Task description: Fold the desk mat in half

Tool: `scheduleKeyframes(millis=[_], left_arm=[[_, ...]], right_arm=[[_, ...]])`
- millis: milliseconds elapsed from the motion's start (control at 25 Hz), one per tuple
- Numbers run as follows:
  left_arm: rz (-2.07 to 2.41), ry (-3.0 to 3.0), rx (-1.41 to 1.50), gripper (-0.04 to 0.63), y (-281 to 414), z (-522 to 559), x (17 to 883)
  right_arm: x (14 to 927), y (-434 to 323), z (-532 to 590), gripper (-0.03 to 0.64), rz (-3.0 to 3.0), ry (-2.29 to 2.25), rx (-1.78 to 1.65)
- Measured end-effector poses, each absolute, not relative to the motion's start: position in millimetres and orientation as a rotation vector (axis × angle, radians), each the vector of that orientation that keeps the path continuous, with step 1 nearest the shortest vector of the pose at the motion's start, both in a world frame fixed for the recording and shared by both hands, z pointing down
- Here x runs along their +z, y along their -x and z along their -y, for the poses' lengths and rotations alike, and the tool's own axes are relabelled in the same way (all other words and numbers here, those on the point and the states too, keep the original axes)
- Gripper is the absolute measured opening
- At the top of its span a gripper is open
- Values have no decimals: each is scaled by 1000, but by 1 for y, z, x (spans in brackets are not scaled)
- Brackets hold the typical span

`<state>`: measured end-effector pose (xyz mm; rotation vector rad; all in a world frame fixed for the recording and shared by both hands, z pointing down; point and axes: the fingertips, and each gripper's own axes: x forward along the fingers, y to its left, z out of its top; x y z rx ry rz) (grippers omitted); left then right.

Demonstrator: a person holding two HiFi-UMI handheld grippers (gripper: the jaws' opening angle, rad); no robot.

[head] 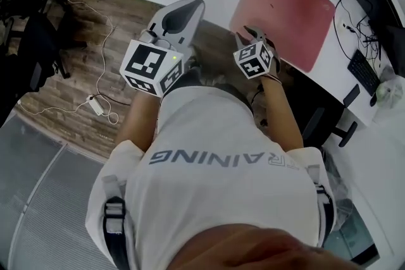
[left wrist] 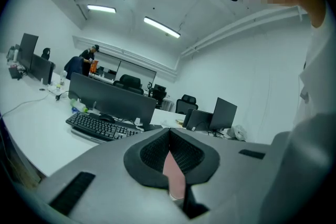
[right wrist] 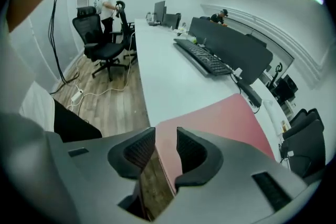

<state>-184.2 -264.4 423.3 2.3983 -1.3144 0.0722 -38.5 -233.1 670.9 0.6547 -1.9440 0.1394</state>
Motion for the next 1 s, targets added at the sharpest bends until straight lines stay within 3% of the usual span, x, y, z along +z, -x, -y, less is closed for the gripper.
scheduleKeyframes(millis=[440, 920, 1000], left_arm=[[1276, -2312, 52, 28, 212, 278, 458], [1289, -2332, 48, 28, 209, 277, 446], [1300, -2333, 48, 28, 198, 274, 443]], right_arm=[[744, 48, 227, 153, 1709, -565, 2], [739, 48, 228, 100, 1816, -511, 117], [736, 49, 227, 54, 1857, -468, 165]])
